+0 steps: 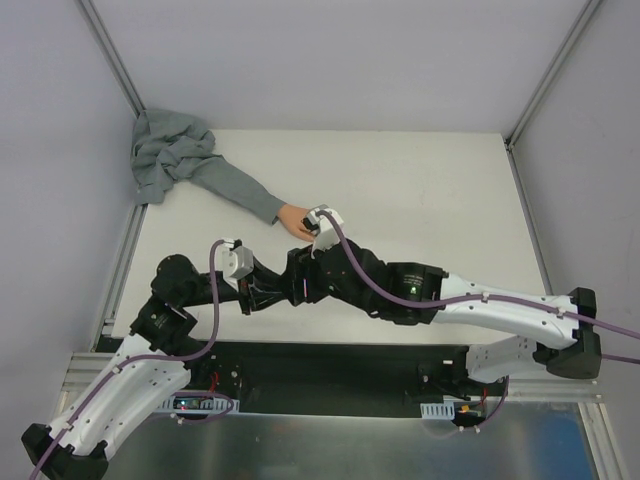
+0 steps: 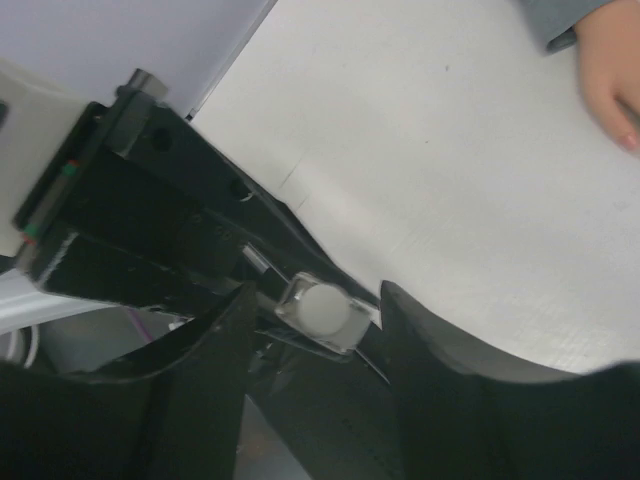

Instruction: Paint the nails

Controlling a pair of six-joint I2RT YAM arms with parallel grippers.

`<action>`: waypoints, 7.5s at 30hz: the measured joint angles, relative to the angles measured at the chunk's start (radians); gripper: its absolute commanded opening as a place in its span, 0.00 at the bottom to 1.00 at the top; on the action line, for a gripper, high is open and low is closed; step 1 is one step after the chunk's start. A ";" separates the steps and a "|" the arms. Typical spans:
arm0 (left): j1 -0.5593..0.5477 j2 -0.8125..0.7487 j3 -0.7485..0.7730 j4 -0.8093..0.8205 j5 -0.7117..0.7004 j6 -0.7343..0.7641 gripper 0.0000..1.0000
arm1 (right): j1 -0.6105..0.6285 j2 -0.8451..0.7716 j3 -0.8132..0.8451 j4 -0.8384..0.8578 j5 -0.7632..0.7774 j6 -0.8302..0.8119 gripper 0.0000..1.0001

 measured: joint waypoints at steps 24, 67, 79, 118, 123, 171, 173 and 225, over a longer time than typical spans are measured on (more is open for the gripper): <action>-0.001 0.069 0.005 0.076 0.184 -0.044 0.00 | -0.243 0.111 0.380 -0.433 -0.836 -0.604 0.55; -0.013 0.063 0.009 0.063 0.184 -0.049 0.00 | -0.283 0.213 0.397 -0.513 -0.888 -0.629 0.01; -0.013 -0.021 0.006 -0.145 -0.088 0.047 0.00 | -0.068 0.204 0.298 -0.366 -0.126 0.010 0.02; -0.020 0.101 0.046 0.292 0.339 -0.265 0.00 | -0.262 -0.068 0.027 -0.003 -0.919 -0.530 0.62; -0.020 0.101 0.046 0.293 0.339 -0.265 0.00 | -0.264 -0.072 0.032 -0.002 -0.921 -0.527 0.60; -0.027 -0.058 0.030 -0.020 -0.116 -0.124 0.00 | 0.157 0.041 0.104 0.021 0.424 0.051 0.13; -0.027 -0.067 0.030 -0.022 -0.130 -0.117 0.00 | 0.170 0.050 0.121 0.010 0.451 0.046 0.33; -0.025 -0.063 0.151 -0.058 0.081 -0.187 0.00 | -0.249 0.037 0.184 0.027 -0.916 -0.386 0.01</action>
